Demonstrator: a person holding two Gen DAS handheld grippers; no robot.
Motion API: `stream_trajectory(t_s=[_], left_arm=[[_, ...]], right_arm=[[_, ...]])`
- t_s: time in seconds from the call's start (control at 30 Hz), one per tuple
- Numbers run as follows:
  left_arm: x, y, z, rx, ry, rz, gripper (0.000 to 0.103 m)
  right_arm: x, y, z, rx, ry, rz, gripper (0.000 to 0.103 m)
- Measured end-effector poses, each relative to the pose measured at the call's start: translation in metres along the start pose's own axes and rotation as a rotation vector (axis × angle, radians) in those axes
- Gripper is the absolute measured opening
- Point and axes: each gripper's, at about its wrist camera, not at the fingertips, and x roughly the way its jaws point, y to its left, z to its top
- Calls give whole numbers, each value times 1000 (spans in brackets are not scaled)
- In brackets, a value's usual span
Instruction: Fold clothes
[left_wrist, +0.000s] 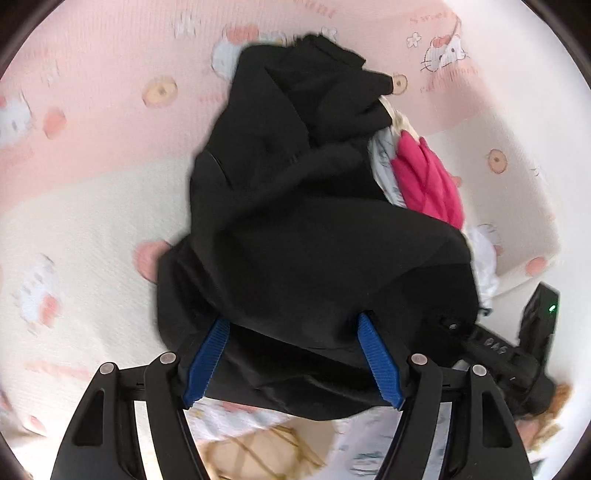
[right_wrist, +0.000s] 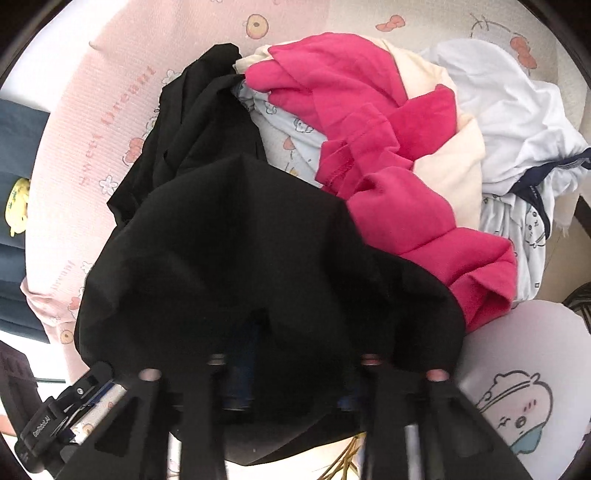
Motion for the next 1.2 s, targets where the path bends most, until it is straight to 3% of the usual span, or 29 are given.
stream_trajectory(t_s=[0.1, 0.13, 0.23, 0.33, 0.47, 0.6, 0.9, 1.0, 1.2], left_arm=[[11, 9, -1, -103, -19, -83, 68], [13, 9, -2, -115, -36, -80, 52], [16, 6, -6, -116, -65, -57, 29], [12, 2, -6, -114, -85, -56, 20], [-2, -9, -7, -79, -108, -62, 16], [-20, -13, 1, -57, -127, -117, 13], [-78, -57, 6, 23, -258, -192, 8], [-89, -66, 5, 39, -271, -199, 8], [-87, -55, -2, 20, -254, -221, 8]], right_arm=[[-3, -7, -1, 41, -7, 52, 12], [-4, -9, -1, 55, -11, 70, 10], [-7, -11, -2, 90, -21, 130, 6], [-14, -9, 2, 126, -29, 230, 5], [-30, 1, 9, 130, -38, 345, 5], [-63, 19, 21, 81, -80, 390, 5], [-145, 53, 44, -25, -177, 522, 5], [-168, 65, 50, -82, -204, 506, 5], [-163, 86, 50, -127, -149, 453, 5]])
